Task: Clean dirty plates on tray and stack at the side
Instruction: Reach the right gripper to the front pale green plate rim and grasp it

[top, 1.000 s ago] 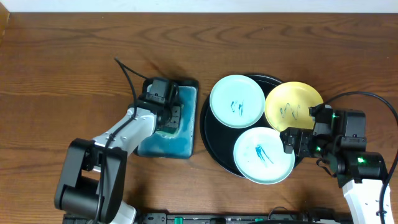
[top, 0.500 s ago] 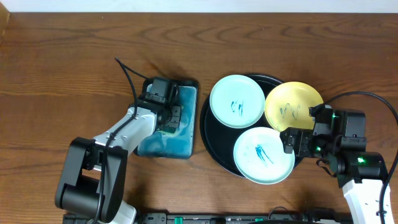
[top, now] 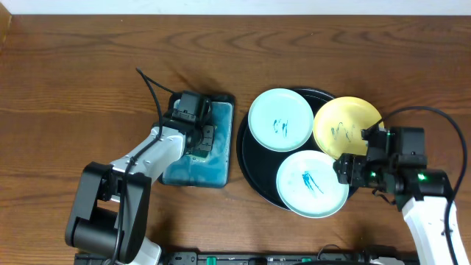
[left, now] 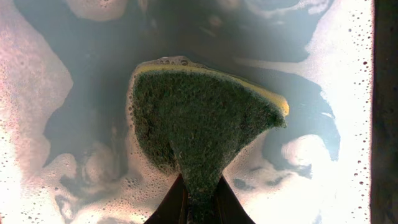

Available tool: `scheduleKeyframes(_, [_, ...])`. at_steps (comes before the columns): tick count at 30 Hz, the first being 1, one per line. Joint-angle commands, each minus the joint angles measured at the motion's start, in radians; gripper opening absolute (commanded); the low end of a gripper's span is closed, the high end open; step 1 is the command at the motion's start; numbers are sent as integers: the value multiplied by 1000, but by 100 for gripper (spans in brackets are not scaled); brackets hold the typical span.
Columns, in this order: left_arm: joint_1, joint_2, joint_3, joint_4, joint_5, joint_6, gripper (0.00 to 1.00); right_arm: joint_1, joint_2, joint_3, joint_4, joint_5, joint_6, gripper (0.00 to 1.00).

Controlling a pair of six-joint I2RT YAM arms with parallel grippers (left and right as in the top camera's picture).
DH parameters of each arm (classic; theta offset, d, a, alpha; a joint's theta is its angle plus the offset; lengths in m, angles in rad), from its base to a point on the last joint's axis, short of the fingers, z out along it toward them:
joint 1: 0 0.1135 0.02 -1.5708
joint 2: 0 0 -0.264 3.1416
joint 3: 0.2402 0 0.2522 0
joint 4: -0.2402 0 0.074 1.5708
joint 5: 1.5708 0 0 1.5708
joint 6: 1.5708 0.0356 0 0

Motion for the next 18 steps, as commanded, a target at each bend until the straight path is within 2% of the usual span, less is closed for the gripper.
scheduleKeyframes(1, [-3, 40, -6, -23, 18, -6, 8, 9, 55, -13, 0, -2, 2, 65])
scheduleKeyframes(4, [-3, 40, -6, -23, 18, -6, 8, 9, 111, -13, 0, -1, 2, 61])
scheduleKeyframes(14, [-3, 40, -6, -23, 18, -28, 8, 9, 272, -13, 71, 46, 2, 62])
scheduleKeyframes(18, [-3, 40, -6, -23, 18, -28, 8, 9, 316, -13, 101, 51, 2, 60])
